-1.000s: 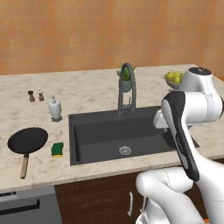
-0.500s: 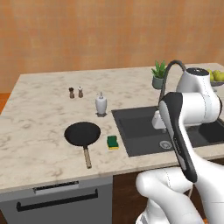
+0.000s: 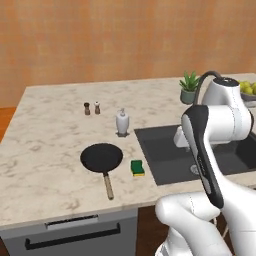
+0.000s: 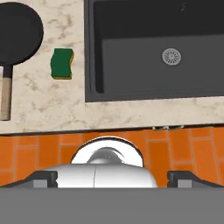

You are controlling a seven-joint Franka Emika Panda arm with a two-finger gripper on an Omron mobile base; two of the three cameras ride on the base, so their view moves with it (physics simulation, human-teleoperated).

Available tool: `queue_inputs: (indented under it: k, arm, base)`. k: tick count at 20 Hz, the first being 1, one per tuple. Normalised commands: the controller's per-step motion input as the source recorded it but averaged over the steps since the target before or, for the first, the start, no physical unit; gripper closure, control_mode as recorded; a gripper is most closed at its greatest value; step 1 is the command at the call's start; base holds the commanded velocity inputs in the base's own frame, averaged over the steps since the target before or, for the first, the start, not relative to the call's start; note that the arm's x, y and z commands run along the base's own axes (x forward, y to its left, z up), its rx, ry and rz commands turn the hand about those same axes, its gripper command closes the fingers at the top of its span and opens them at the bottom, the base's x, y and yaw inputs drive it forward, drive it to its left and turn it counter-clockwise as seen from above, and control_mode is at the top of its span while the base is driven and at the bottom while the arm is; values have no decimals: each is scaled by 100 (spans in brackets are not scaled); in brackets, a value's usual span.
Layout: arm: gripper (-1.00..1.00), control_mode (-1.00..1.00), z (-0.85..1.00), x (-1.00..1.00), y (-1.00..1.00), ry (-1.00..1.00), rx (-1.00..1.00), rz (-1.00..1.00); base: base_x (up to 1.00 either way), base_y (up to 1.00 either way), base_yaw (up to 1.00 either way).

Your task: Pick the pan and sponge and place them into the sink. Then turn on the water.

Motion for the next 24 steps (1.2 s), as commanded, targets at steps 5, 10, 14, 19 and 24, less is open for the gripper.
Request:
queue_inputs:
  k: [5, 10, 14, 19, 24]
  arm:
    - [-100, 100, 0, 0, 0, 0, 0, 0]
    - [-100, 100, 0, 0, 0, 0, 0, 0]
    - [-100, 100, 0, 0, 0, 0, 0, 0]
    - [-100, -100, -19, 17, 54, 5, 0, 1]
    - [-100, -100, -27, 16, 100, 7, 0, 4]
  base:
    - [26, 32, 0]
    - [41, 3, 0]
    - [41, 0, 0]
    - [8, 1, 0]
    - [0, 0, 0]
